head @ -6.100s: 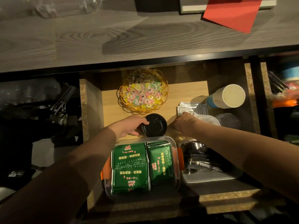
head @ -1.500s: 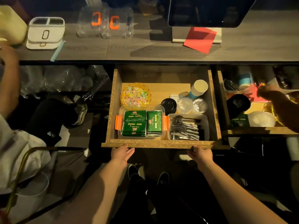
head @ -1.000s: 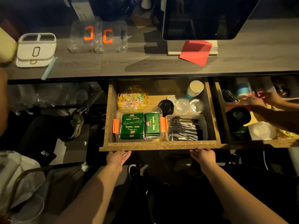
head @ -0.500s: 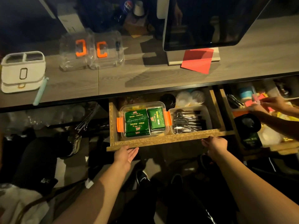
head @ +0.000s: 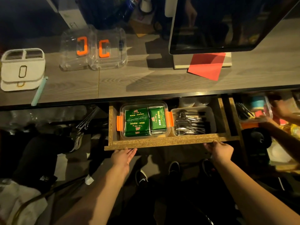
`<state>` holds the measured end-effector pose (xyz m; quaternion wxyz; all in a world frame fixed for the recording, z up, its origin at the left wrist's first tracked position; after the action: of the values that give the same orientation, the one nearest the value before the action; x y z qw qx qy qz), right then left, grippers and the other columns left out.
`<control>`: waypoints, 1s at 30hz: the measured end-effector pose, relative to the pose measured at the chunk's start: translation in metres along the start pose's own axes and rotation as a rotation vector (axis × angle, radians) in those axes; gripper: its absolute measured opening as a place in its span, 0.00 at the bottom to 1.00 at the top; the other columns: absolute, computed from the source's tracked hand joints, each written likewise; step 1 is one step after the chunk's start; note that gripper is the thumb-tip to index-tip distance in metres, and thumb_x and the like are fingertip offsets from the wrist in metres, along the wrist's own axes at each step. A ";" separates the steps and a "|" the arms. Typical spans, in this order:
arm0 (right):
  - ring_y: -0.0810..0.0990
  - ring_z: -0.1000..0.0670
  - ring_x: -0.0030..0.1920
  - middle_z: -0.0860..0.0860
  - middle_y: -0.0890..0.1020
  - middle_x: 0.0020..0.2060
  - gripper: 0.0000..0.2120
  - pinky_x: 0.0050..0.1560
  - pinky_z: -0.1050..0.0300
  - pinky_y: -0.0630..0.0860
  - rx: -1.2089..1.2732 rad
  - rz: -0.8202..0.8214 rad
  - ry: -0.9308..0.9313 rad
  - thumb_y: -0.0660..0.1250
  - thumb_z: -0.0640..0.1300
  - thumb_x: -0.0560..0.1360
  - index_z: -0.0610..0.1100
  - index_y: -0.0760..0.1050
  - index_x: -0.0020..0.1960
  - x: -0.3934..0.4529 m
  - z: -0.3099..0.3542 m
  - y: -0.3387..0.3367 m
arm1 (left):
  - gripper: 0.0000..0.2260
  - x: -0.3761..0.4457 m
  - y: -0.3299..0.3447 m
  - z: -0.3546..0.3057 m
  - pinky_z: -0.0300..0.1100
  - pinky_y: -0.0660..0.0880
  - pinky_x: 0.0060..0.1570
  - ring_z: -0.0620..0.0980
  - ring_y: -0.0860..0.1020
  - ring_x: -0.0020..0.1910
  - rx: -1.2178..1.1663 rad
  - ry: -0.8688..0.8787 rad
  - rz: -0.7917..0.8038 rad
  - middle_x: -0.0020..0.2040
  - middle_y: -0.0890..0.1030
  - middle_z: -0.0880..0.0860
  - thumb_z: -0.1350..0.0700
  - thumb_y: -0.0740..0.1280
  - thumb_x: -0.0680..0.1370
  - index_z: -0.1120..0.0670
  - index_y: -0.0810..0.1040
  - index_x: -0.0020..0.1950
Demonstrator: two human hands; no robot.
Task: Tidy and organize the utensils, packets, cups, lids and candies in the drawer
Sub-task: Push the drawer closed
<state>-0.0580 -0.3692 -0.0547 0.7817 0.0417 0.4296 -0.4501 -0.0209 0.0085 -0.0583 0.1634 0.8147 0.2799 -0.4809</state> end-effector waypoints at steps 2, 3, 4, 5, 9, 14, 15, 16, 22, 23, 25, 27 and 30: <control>0.85 0.44 0.46 0.38 0.83 0.49 0.10 0.53 0.50 0.81 0.005 0.019 0.013 0.61 0.35 0.81 0.30 0.76 0.58 0.003 0.005 0.005 | 0.16 0.002 0.004 -0.004 0.48 0.77 0.53 0.59 0.82 0.45 -0.003 0.013 -0.003 0.62 0.77 0.70 0.71 0.58 0.82 0.65 0.69 0.71; 0.85 0.44 0.46 0.39 0.83 0.49 0.10 0.53 0.50 0.81 0.008 0.024 0.017 0.61 0.35 0.81 0.30 0.76 0.58 0.005 0.007 0.007 | 0.16 0.002 0.006 -0.007 0.48 0.77 0.54 0.59 0.82 0.45 -0.004 0.015 0.000 0.61 0.77 0.70 0.71 0.58 0.82 0.66 0.69 0.70; 0.85 0.45 0.45 0.39 0.83 0.49 0.10 0.53 0.50 0.82 0.011 0.024 0.014 0.62 0.35 0.81 0.30 0.77 0.57 0.006 0.010 0.009 | 0.16 0.003 0.009 -0.009 0.48 0.77 0.54 0.59 0.82 0.45 -0.005 0.021 0.003 0.60 0.77 0.69 0.71 0.57 0.82 0.66 0.69 0.70; 0.85 0.46 0.44 0.39 0.83 0.48 0.10 0.54 0.49 0.82 0.009 0.021 0.009 0.62 0.35 0.81 0.31 0.77 0.57 0.006 0.012 0.011 | 0.16 0.004 0.011 -0.011 0.48 0.78 0.52 0.59 0.82 0.45 -0.006 0.029 0.006 0.58 0.78 0.69 0.71 0.57 0.82 0.66 0.69 0.70; 0.84 0.47 0.42 0.40 0.83 0.47 0.08 0.54 0.51 0.81 0.030 0.019 -0.019 0.61 0.34 0.81 0.31 0.77 0.54 0.006 0.021 0.018 | 0.14 0.006 0.020 -0.020 0.43 0.83 0.40 0.60 0.82 0.47 -0.011 0.061 0.032 0.54 0.79 0.68 0.71 0.57 0.82 0.67 0.69 0.68; 0.83 0.48 0.40 0.41 0.82 0.42 0.07 0.47 0.55 0.83 0.058 0.029 -0.050 0.60 0.32 0.81 0.31 0.76 0.53 0.011 0.042 0.036 | 0.11 0.019 0.041 -0.038 0.48 0.75 0.56 0.62 0.80 0.51 0.054 0.087 0.035 0.65 0.73 0.73 0.71 0.55 0.83 0.66 0.69 0.64; 0.83 0.48 0.40 0.42 0.82 0.41 0.07 0.49 0.54 0.82 0.048 0.035 -0.045 0.61 0.33 0.81 0.30 0.76 0.54 0.012 0.047 0.040 | 0.12 0.022 0.046 -0.043 0.48 0.75 0.56 0.63 0.80 0.53 0.062 0.081 0.028 0.65 0.73 0.73 0.71 0.56 0.83 0.67 0.68 0.66; 0.84 0.48 0.41 0.42 0.82 0.40 0.07 0.52 0.52 0.82 0.045 0.048 -0.038 0.61 0.33 0.81 0.30 0.76 0.53 0.012 0.052 0.045 | 0.14 0.024 0.051 -0.048 0.48 0.76 0.56 0.64 0.79 0.56 0.065 0.075 0.023 0.66 0.73 0.72 0.71 0.56 0.83 0.68 0.67 0.68; 0.83 0.44 0.42 0.40 0.81 0.41 0.06 0.52 0.52 0.81 0.052 0.050 -0.038 0.61 0.28 0.79 0.33 0.73 0.44 0.016 0.094 0.070 | 0.13 0.034 0.085 -0.080 0.51 0.75 0.62 0.66 0.76 0.66 0.036 0.059 0.031 0.68 0.71 0.71 0.71 0.55 0.83 0.69 0.68 0.67; 0.83 0.45 0.41 0.40 0.81 0.42 0.03 0.52 0.52 0.81 0.048 0.055 -0.030 0.62 0.28 0.79 0.33 0.73 0.47 0.015 0.099 0.075 | 0.15 0.036 0.090 -0.084 0.51 0.76 0.62 0.65 0.76 0.65 0.024 0.058 0.026 0.68 0.71 0.71 0.72 0.55 0.83 0.69 0.66 0.69; 0.82 0.46 0.38 0.42 0.80 0.41 0.04 0.52 0.51 0.81 0.067 0.083 -0.026 0.62 0.28 0.78 0.34 0.72 0.51 0.020 0.108 0.084 | 0.17 0.039 0.098 -0.093 0.51 0.76 0.61 0.65 0.76 0.65 0.000 0.056 0.027 0.68 0.72 0.71 0.72 0.55 0.83 0.69 0.65 0.72; 0.83 0.44 0.41 0.40 0.80 0.43 0.08 0.52 0.49 0.82 0.039 0.137 -0.047 0.62 0.28 0.78 0.33 0.73 0.56 0.026 0.117 0.089 | 0.18 0.044 0.106 -0.101 0.51 0.76 0.62 0.65 0.75 0.67 -0.034 0.048 0.027 0.69 0.71 0.71 0.72 0.54 0.83 0.69 0.64 0.73; 0.83 0.40 0.52 0.39 0.80 0.46 0.12 0.51 0.48 0.83 -0.005 0.195 -0.064 0.62 0.27 0.76 0.29 0.72 0.60 0.033 0.128 0.098 | 0.20 0.048 0.115 -0.111 0.52 0.75 0.65 0.64 0.74 0.68 -0.065 0.036 0.036 0.71 0.70 0.69 0.74 0.51 0.82 0.68 0.62 0.75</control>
<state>0.1033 -0.3917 -0.0293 0.8352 0.0672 0.3995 -0.3720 0.1448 -0.0091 -0.0472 0.1933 0.8223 0.2837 -0.4538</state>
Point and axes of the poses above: each hand's wrist, its own x-axis towards the middle knuckle, its own y-axis out of the palm, z = x × y, the point moved 4 cm from there along x, towards the middle knuckle
